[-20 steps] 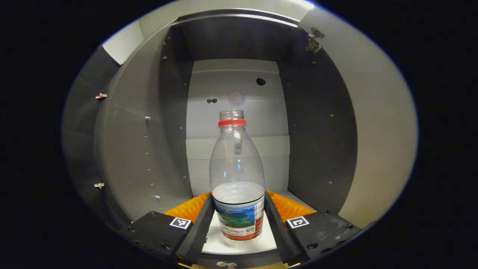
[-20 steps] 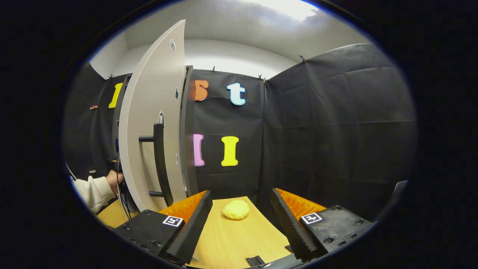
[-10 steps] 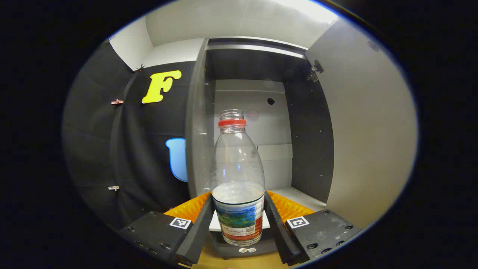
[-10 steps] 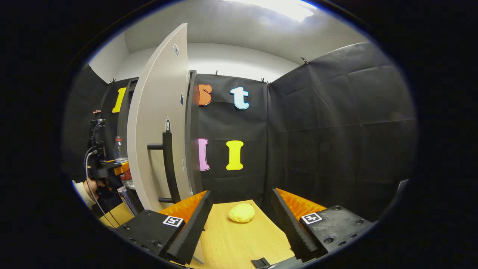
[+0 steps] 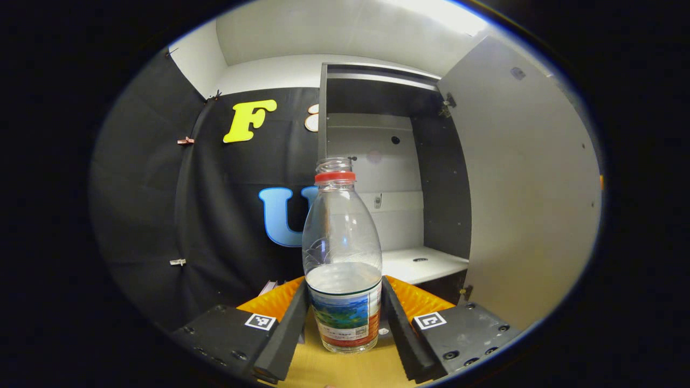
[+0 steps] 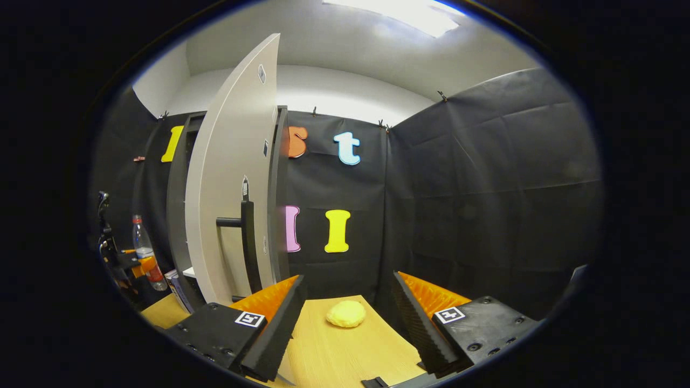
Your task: Open the cabinet door with the right hand, grasp the bottle in the cabinet with the left hand and place it on the coaster, then close the cabinet door with the right hand.
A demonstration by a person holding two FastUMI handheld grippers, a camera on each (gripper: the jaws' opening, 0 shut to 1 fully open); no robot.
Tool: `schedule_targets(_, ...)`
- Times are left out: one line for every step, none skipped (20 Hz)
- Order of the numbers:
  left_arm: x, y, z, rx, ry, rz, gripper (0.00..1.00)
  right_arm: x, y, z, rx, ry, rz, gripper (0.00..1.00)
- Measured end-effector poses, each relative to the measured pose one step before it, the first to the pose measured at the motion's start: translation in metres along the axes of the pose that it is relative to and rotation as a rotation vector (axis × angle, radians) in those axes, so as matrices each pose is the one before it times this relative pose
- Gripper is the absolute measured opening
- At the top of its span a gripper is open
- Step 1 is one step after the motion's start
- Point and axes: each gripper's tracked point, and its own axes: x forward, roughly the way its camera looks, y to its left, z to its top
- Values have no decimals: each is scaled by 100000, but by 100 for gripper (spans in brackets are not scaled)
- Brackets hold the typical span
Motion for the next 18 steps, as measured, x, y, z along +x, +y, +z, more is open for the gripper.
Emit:
schedule_targets(-715, 195, -1168, -316, 923, -468, 78, -192, 145, -147, -83, 461, -190, 98)
schedule_targets(-710, 101, -1348, -546, 467, -706, 78, -90, 238, -143, -138, 339, -70, 98)
schedule_targets(-645, -1, -1318, -341, 595, -715, 78, -132, 100, -43, 157, 296, -195, 98)
schedule_targets(-658, 168, -1340, -206, 233, -331, 78, -155, 242, -27, 919, 199, 160, 98)
schedule_targets(-558, 170, -1261, 61, 250, -418, 78, -81, 44, -47, 889, 353, -385, 98)
schedule_targets(-561, -48, -1585, -20, 761, -587, 78, -41, -86, -15, 558, 260, -350, 98)
schedule_targets(-533, -149, -1599, -527, 847, -1124, 78, -95, 17, -38, 216, 286, -313, 98)
schedule_targets(-519, -172, -1684, -612, 1479, -958, 78, -86, 1, 9, -112, 144, -129, 98)
schedule_targets(-645, -3, -1492, -562, 1159, -487, 78, -100, 13, -17, -212, 225, -55, 98)
schedule_targets(-447, -79, -1401, -750, 987, -802, 78, 94, 165, -40, 218, 318, 240, 98)
schedule_targets(-415, -77, -1506, -561, 974, -600, 78, 1, 83, 7, 445, 82, -20, 98)
schedule_targets(-343, 21, -1577, -640, 1071, -412, 78, 29, -77, 4, 537, 320, -187, 98)
schedule_targets(-338, 25, -1253, -1054, 602, -732, 78, -34, -145, -13, 193, 228, -146, 98)
schedule_targets(-222, -94, -1086, -1103, 211, -512, 79, -22, -40, 55, -261, -11, 2, 98)
schedule_targets(194, 98, -730, -385, 258, 474, 78, -23, 75, 51, 23, 249, 33, 98)
schedule_targets(273, 225, -859, -53, 204, 435, 79, -132, 72, 192, 1201, 227, 558, 98)
schedule_targets(386, 167, -953, 411, 559, 295, 79, 73, 178, 311, 1932, 33, 434, 98)
schedule_targets(109, 29, -1227, 619, 487, 438, 78, 27, -127, 209, 1840, 296, -475, 98)
